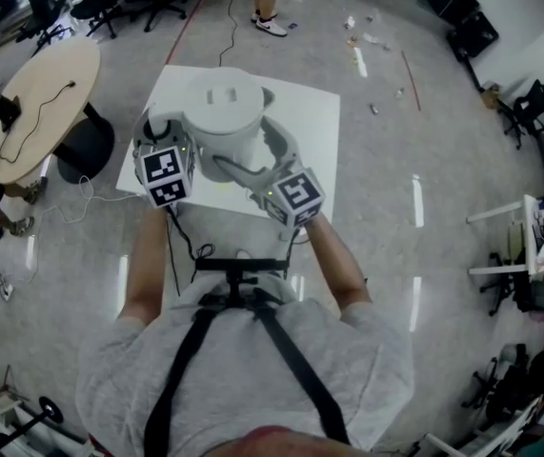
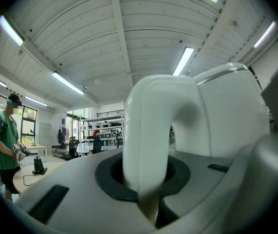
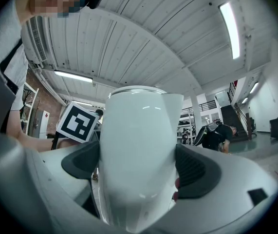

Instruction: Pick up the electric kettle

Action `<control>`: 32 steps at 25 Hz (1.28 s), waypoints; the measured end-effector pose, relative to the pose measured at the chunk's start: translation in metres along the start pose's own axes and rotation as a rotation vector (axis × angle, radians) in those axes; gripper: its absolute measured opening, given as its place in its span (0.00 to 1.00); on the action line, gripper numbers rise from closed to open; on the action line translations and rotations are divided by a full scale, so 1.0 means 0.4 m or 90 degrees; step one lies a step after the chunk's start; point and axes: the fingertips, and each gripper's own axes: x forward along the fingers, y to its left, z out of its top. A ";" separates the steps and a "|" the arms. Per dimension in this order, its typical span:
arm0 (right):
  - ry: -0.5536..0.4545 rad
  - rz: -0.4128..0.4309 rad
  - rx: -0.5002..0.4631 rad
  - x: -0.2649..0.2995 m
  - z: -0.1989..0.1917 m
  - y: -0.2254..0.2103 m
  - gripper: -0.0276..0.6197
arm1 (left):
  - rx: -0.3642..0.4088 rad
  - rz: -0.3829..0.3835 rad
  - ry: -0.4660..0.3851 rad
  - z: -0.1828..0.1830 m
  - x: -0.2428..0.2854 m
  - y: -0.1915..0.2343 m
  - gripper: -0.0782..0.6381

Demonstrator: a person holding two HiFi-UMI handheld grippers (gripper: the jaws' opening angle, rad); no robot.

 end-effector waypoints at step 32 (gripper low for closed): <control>0.013 -0.008 -0.003 -0.032 0.011 -0.005 0.82 | -0.002 0.006 0.003 0.015 -0.015 -0.027 0.18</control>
